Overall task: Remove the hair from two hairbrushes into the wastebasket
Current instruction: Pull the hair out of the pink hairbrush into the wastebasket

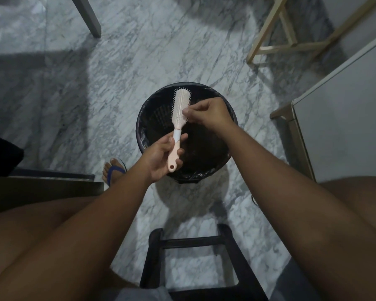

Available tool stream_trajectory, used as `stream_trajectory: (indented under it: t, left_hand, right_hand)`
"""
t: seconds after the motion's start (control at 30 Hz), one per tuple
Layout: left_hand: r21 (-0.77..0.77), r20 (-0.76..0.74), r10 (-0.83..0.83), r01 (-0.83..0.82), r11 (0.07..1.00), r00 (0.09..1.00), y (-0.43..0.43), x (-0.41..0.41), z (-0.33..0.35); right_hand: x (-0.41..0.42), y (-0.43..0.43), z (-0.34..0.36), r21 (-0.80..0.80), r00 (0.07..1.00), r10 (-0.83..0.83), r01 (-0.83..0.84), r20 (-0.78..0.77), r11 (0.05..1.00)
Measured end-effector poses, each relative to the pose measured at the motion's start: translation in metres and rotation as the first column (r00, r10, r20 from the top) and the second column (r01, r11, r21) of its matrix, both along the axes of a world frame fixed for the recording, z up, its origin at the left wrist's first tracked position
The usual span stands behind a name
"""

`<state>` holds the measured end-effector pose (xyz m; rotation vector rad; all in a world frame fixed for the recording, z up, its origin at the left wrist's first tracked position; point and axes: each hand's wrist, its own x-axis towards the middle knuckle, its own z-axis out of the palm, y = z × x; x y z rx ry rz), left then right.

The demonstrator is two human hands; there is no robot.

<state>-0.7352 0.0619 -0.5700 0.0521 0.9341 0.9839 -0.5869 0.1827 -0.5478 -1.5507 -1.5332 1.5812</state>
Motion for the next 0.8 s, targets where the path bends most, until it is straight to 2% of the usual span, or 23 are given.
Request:
stream_trajectory:
  t: [0.1,0.2,0.23,0.3,0.37,0.4,0.47,0.57,0.67,0.73,0.8]
  left_hand:
    - [-0.017,0.007,0.036,-0.036,0.999,0.999,-0.004,-0.002,-0.005]
    - [-0.009,0.051,0.073,-0.072,0.997,0.996,-0.010,-0.007,-0.008]
    - [-0.005,0.060,0.076,-0.075,0.997,0.995,-0.012,-0.009,-0.009]
    - [-0.004,0.064,0.074,-0.074,0.997,0.995,-0.013,-0.012,-0.010]
    - [-0.006,0.066,0.061,-0.061,0.998,0.996,-0.013,-0.013,-0.008]
    - [-0.005,0.065,0.052,-0.051,0.999,0.997,-0.013,-0.012,-0.006]
    - [0.000,0.051,0.018,-0.018,1.000,0.999,-0.012,-0.010,-0.003]
    - [0.011,0.054,-0.044,0.044,0.999,0.998,-0.009,-0.006,0.002]
    - [0.035,0.086,-0.055,0.052,0.998,0.995,-0.007,-0.005,0.005]
    - [0.050,0.102,-0.040,0.035,0.998,0.994,-0.005,-0.006,0.006]
    - [0.056,0.112,-0.026,0.020,0.998,0.993,-0.004,-0.008,0.007]
  right_hand:
    - [0.003,0.007,0.000,0.110,0.994,0.021,-0.033,0.109,0.993]
    - [0.011,0.019,-0.007,0.211,0.973,-0.126,0.084,0.193,0.974]
    - [0.016,0.022,-0.011,0.226,0.957,-0.133,0.074,0.258,0.971]
    - [0.023,0.021,-0.020,0.163,0.878,0.021,-0.112,0.479,0.980]
    - [0.023,0.009,-0.025,0.006,0.734,0.277,-0.358,0.621,0.934]
    - [0.019,0.004,-0.025,-0.028,0.718,0.347,-0.416,0.603,0.909]
    - [0.010,-0.005,-0.024,0.016,0.801,0.380,-0.436,0.463,0.900]
    - [-0.001,-0.004,-0.024,0.164,0.901,0.292,-0.356,0.321,0.920]
    - [-0.007,-0.004,-0.017,0.202,0.923,0.170,-0.250,0.346,0.947]
    - [-0.006,-0.007,-0.021,0.107,0.902,0.196,-0.254,0.384,0.961]
    - [0.001,-0.011,-0.030,-0.087,0.893,0.230,-0.213,0.388,0.973]
